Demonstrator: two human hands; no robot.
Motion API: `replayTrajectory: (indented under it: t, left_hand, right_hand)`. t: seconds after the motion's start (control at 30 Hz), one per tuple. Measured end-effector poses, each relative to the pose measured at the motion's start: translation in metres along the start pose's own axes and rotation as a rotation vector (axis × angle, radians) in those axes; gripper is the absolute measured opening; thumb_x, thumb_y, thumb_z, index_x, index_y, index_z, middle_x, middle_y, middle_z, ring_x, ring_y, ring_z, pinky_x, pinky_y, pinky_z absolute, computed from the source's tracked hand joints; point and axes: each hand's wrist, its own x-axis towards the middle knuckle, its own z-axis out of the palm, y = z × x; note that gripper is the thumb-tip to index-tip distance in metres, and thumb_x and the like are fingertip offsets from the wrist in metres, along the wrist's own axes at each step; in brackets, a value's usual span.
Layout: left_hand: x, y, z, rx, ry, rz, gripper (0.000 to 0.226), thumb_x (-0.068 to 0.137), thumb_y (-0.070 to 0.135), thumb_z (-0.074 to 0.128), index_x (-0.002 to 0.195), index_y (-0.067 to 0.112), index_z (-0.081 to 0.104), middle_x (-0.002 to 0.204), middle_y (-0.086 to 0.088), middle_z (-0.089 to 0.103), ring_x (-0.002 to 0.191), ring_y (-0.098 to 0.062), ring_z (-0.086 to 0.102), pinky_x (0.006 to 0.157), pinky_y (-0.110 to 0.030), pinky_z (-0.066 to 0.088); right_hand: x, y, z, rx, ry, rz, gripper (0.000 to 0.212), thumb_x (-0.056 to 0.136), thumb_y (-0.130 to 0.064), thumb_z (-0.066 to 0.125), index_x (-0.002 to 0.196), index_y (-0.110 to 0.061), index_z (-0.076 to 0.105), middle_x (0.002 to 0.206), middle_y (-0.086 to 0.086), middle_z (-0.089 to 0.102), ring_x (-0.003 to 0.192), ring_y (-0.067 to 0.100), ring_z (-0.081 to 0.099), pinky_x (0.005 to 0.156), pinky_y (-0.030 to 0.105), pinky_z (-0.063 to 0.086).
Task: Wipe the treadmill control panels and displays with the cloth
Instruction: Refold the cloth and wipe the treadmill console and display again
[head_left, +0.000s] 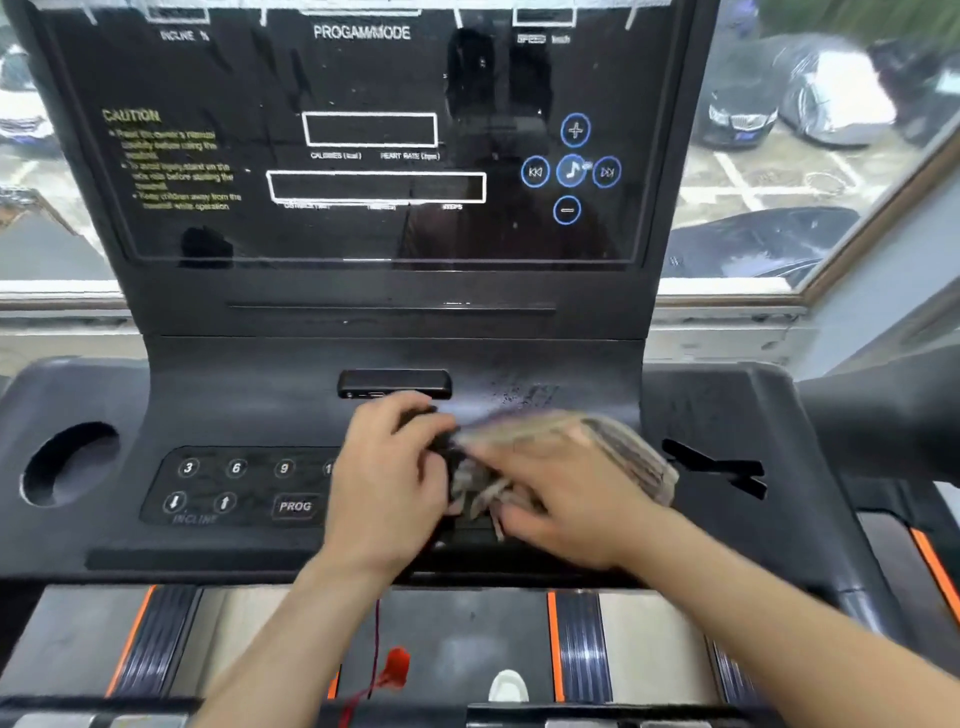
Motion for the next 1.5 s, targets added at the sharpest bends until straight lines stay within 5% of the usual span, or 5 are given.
replayTrajectory:
  t: [0.47,0.63,0.93,1.23,1.5]
  left_hand:
    - [-0.021,0.038,0.008,-0.105,-0.175,0.087,0.036,0.078,0.013,0.044,0.099,0.019,0.072,0.101,0.01,0.067,0.097,-0.011,0.058,0.088,-0.016,0.04]
    - [-0.035,-0.007,-0.021,-0.062,-0.054,-0.092,0.036,0.074,0.019,0.042,0.089,0.017,0.074,0.097,0.007,0.069,0.093,-0.011,0.058,0.088,-0.013,0.037]
    - [-0.046,-0.079,-0.077,-0.009,0.06,-0.305,0.047,0.069,0.008,0.043,0.107,0.017,0.071,0.107,0.005,0.067,0.102,-0.014,0.056,0.093,-0.018,0.036]
    - [-0.035,-0.099,-0.072,-0.053,-0.069,-0.126,0.038,0.079,0.014,0.046,0.109,0.016,0.07,0.114,0.004,0.066,0.11,-0.013,0.056,0.097,-0.011,0.03]
    - [-0.04,-0.168,-0.113,-0.006,-0.032,-0.209,0.049,0.072,0.012,0.038,0.111,0.015,0.068,0.111,-0.001,0.067,0.101,-0.017,0.054,0.087,-0.017,0.032]
  right_hand:
    - [-0.03,0.022,-0.003,-0.143,0.081,0.379,0.073,0.087,-0.055,0.03,0.154,-0.029,0.018,0.158,-0.01,0.025,0.145,0.013,0.021,0.116,0.041,0.016]
    - [-0.015,-0.05,0.031,-0.104,0.124,0.166,0.065,0.087,-0.048,0.04,0.144,-0.018,0.043,0.142,-0.002,0.052,0.132,0.02,0.046,0.109,0.04,0.02]
    - [0.091,-0.155,0.071,-0.035,0.005,-0.066,0.059,0.088,-0.049,0.04,0.142,-0.024,0.044,0.145,-0.006,0.045,0.136,0.015,0.032,0.113,0.042,0.011]
    - [0.003,-0.07,0.031,-0.156,0.132,0.604,0.071,0.085,-0.054,0.029,0.149,-0.023,0.033,0.154,-0.004,0.036,0.141,0.016,0.031,0.114,0.045,0.026]
    - [0.145,-0.231,0.091,0.01,0.06,0.158,0.057,0.088,-0.043,0.032,0.135,-0.018,0.05,0.14,-0.001,0.052,0.13,0.021,0.04,0.11,0.045,0.025]
